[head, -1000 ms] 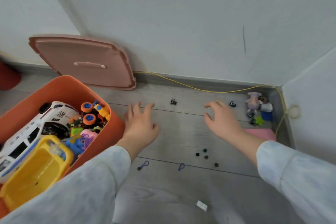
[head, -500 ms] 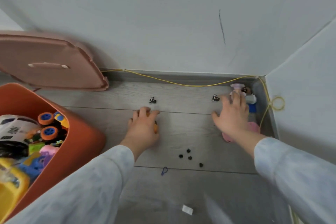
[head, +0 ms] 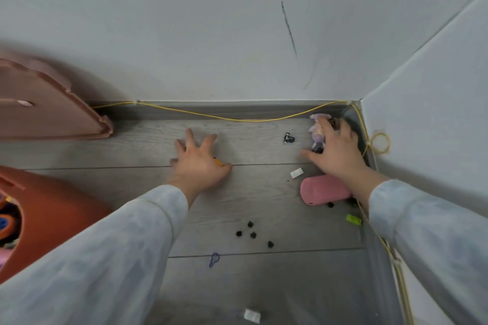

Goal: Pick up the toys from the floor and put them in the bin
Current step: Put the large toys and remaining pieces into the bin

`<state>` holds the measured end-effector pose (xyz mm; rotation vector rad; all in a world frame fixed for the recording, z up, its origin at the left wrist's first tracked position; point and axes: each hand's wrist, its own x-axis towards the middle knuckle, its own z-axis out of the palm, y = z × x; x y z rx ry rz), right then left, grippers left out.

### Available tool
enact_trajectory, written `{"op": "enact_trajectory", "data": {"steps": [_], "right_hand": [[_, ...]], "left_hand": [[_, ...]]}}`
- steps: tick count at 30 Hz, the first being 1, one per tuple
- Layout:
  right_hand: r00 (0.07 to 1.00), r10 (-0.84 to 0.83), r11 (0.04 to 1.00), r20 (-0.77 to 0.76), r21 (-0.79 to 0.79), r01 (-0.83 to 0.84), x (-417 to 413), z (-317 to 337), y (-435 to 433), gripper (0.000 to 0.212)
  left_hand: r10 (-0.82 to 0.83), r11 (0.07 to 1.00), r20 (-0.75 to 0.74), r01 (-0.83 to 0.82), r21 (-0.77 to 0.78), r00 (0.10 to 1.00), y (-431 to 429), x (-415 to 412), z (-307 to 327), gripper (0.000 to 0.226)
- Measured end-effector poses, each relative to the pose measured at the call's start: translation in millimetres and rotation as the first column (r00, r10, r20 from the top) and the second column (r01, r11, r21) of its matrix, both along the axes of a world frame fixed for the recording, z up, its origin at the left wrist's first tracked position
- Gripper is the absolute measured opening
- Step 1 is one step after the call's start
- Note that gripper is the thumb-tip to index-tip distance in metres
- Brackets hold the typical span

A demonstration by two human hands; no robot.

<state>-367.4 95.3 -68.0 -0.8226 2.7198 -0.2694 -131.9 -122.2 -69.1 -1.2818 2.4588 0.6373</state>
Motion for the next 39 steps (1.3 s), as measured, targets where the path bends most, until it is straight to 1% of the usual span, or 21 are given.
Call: {"op": "enact_trajectory", "data": {"steps": [4, 6, 7, 10, 12, 14, 16, 19, 21, 25, 27, 29, 32, 37, 39], "right_hand": [[0.999, 0.048, 0.99, 0.018, 0.135, -0.05, -17, -7, -16, 0.102], [0.997, 0.075, 0.984, 0.036, 0.16, -0.08, -21, -8, -20, 0.095], [0.993, 0.1, 0.98, 0.056, 0.165, -0.108, -21, -8, -21, 0.087], [0.983, 0.153, 0.979, 0.099, 0.123, -0.164, -13, -8, -20, 0.06], [0.977, 0.171, 0.98, 0.129, 0.078, -0.181, -7, -9, -19, 0.049], [0.961, 0.221, 0.969, 0.165, 0.078, -0.236, 0, -6, -21, 0.046], [0.95, 0.225, 0.966, 0.215, 0.078, -0.246, 6, -2, -22, 0.045], [0.926, 0.223, 0.969, 0.305, 0.034, -0.244, 22, 3, -22, 0.047], [0.907, 0.248, 0.965, 0.34, -0.009, -0.261, 34, 6, -22, 0.05], [0.889, 0.306, 0.95, 0.341, -0.176, -0.259, 60, 17, -23, 0.049], [0.885, 0.307, 0.945, 0.349, -0.222, -0.24, 69, 28, -26, 0.051], [0.877, 0.308, 0.941, 0.367, -0.25, -0.226, 76, 41, -31, 0.052], [0.87, 0.314, 0.935, 0.379, -0.283, -0.214, 88, 59, -42, 0.052], [0.845, 0.393, 0.874, 0.363, -0.432, -0.221, 115, 90, -78, 0.051], [0.811, 0.409, 0.838, 0.419, -0.524, -0.152, 132, 107, -96, 0.048]], "left_hand": [[-0.009, 0.999, 0.002, 0.009, 0.039, 1.0, -4, -5, -8, 0.073], [-0.018, 1.0, 0.02, 0.018, 0.011, 1.0, -2, -4, -11, 0.066], [-0.027, 1.0, 0.022, 0.028, -0.011, 0.999, -1, -4, -11, 0.063], [-0.032, 0.999, 0.016, 0.033, -0.029, 0.999, 3, -4, -10, 0.057], [-0.072, 0.997, 0.053, 0.073, -0.022, 0.996, 7, -7, -5, 0.053], [-0.1, 0.995, 0.115, 0.101, -0.004, 0.988, 13, -10, 1, 0.047], [-0.129, 0.992, 0.166, 0.13, 0.01, 0.978, 18, -12, 5, 0.044], [-0.097, 0.994, 0.185, 0.085, 0.071, 0.978, 22, -5, 8, 0.045], [-0.09, 0.993, 0.156, 0.077, 0.087, 0.984, 24, 3, 8, 0.046], [-0.051, 0.989, 0.084, 0.039, 0.139, 0.995, 30, 28, 11, 0.043], [-0.06, 0.987, 0.077, 0.047, 0.151, 0.995, 33, 38, 15, 0.045], [-0.036, 0.989, 0.035, 0.031, 0.141, 0.999, 34, 46, 24, 0.045], [0.041, 0.989, -0.102, -0.026, 0.146, 0.994, 31, 55, 46, 0.04], [0.073, 0.997, -0.315, -0.069, 0.026, 0.946, 13, 75, 98, 0.033], [0.08, 0.995, -0.387, -0.095, -0.021, 0.919, 4, 86, 118, 0.032]]}}
